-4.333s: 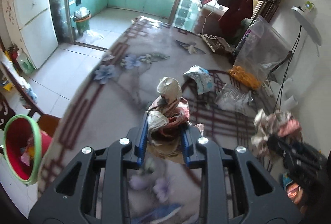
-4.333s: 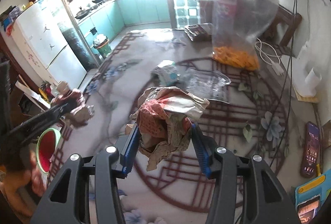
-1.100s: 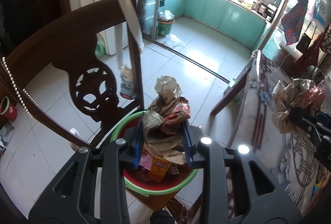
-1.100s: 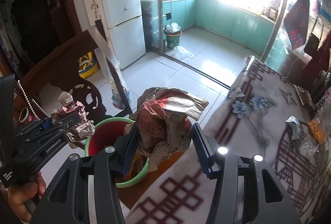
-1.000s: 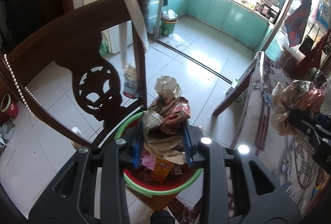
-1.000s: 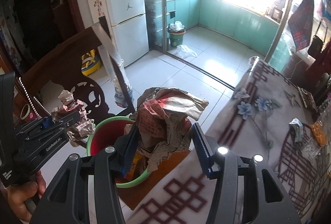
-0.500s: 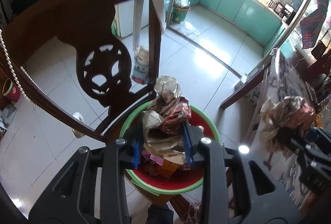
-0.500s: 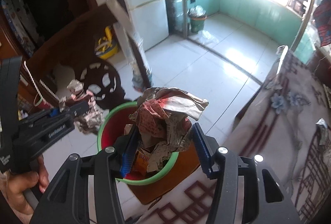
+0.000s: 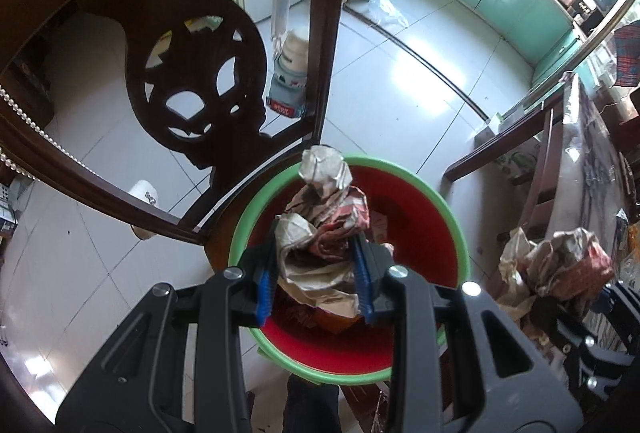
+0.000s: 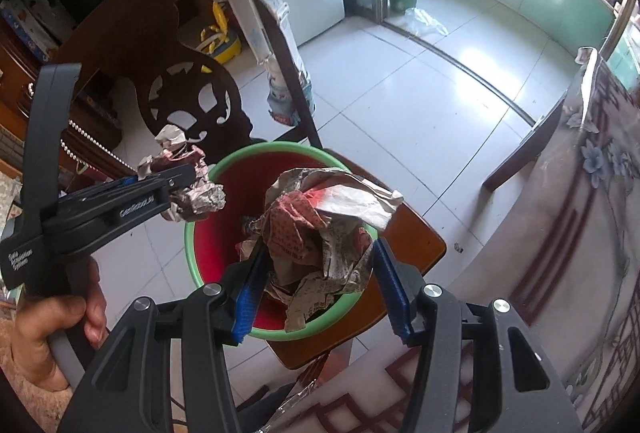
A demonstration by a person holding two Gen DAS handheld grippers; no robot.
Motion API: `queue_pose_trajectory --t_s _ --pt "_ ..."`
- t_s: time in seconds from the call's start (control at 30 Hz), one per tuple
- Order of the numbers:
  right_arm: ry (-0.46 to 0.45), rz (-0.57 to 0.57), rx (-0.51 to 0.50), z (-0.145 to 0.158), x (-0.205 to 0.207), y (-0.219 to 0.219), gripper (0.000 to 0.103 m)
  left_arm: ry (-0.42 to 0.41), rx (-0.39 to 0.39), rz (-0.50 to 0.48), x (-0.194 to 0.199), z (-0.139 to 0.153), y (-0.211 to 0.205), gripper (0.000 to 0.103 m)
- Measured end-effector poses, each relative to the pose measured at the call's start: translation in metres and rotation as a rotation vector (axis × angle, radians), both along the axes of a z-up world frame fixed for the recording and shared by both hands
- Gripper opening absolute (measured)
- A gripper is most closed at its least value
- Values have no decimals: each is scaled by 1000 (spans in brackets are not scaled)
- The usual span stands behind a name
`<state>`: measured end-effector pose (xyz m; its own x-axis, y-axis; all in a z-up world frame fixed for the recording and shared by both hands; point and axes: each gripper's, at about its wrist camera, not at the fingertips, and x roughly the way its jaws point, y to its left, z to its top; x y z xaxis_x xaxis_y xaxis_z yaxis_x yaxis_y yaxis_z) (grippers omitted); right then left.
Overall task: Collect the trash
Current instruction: 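Open the right gripper to drop the red-white paper while the left gripper holds the tissue, then open the left gripper to drop the crumpled tissue into the bucket, then grasp the white-blue wrapper with the left gripper while the right gripper grasps the clear plastic bag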
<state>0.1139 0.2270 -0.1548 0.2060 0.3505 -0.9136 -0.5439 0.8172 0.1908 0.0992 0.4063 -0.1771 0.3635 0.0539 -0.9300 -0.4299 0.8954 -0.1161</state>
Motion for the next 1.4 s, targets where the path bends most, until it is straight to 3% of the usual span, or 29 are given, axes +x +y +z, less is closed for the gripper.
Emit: queue_pose_trajectory --t_s 0.17,0.3,0.5,0.67,0.83,1.07,1.13,1.2,1.4 --pt "27 1 27 -5 2 0 56 17 -17 -11 8 -7 2 37" --pt "22 -13 45 0 2 -4 71 16 -22 -1 8 -8 3 58" --pt "3 -37 63 16 -1 -16 71 3 -23 5 2 0 -1 61" --pt "-71 -124 83 45 -6 -62 71 -47 -31 -56 -2 20 -26 63" --pt "-152 -279 34 70 -8 -147 71 -100 -55 -162 4 40 -75 67" --pt "-209 -543 -71 90 -15 -309 71 -162 -84 -337 14 68 -161 67" --pt "-213 -569 -96 93 -13 -351 75 -177 -92 -389 13 74 -193 68" --pt "-209 -582 -134 95 -2 -400 86 -187 -99 -421 10 78 -218 69" --pt "-177 -517 -324 72 53 -511 86 -213 -91 -459 -1 89 -306 69"
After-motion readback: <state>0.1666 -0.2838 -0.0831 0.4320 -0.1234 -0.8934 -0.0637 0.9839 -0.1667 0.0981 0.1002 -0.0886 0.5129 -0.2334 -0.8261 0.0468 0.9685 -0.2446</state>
